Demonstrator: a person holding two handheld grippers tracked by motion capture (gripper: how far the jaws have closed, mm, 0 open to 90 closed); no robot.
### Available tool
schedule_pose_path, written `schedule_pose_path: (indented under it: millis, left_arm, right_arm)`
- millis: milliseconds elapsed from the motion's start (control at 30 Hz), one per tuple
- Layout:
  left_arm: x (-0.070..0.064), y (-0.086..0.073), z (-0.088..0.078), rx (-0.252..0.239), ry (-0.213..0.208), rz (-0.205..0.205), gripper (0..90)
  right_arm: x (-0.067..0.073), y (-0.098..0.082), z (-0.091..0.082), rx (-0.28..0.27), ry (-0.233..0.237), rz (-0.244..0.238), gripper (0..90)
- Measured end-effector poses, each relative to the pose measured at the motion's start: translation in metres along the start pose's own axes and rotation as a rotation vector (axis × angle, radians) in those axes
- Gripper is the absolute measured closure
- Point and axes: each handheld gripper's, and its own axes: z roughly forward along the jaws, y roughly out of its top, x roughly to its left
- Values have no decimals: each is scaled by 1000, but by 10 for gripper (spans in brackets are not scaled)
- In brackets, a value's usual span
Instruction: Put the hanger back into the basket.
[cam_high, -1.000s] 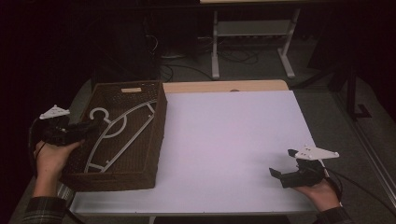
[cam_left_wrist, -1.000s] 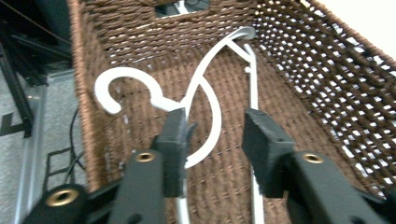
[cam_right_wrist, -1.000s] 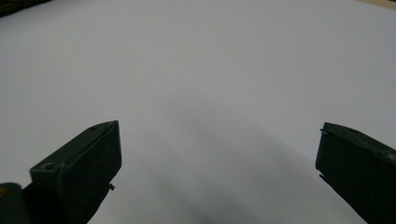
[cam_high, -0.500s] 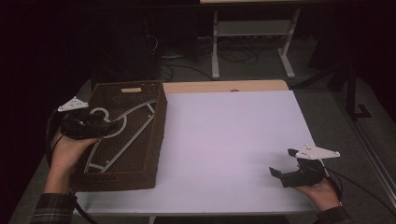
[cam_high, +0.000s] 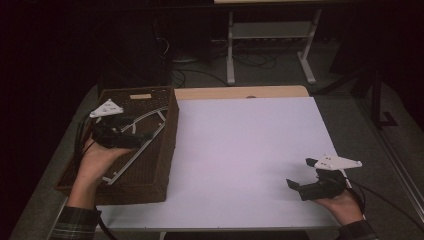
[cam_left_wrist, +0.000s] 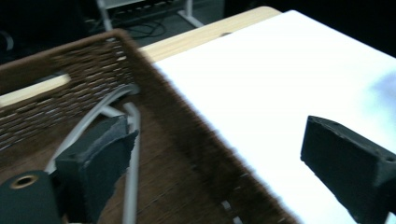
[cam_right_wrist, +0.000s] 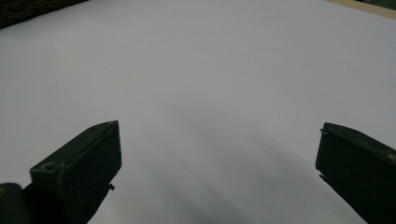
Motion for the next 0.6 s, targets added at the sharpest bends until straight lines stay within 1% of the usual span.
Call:
schedule_pose_path:
  millis: [67, 133, 167, 300, 400, 567, 600]
  left_arm:
    - [-11, 4, 9, 1, -25, 20, 56]
    - [-21, 8, 18, 0, -55, 30, 43]
    - [-25, 9, 21, 0, -63, 39, 38]
    - [-47, 15, 39, -2, -100, 73, 33]
    - [-61, 18, 48, -5, -128, 98, 34]
    - [-88, 21, 67, -7, -177, 131, 33]
    - [-93, 20, 71, -6, -184, 132, 34]
  right_arm:
    - [0, 0, 0, 0, 2, -2, 0]
    - [0, 1, 0, -1, 2, -4, 0]
    - [1, 1, 0, -3, 2, -5, 0]
    - [1, 1, -1, -6, 5, -3, 0]
    - [1, 1, -2, -8, 10, -4, 0]
    - [1, 2, -2, -7, 12, -8, 0]
    - [1, 2, -2, -7, 13, -7, 0]
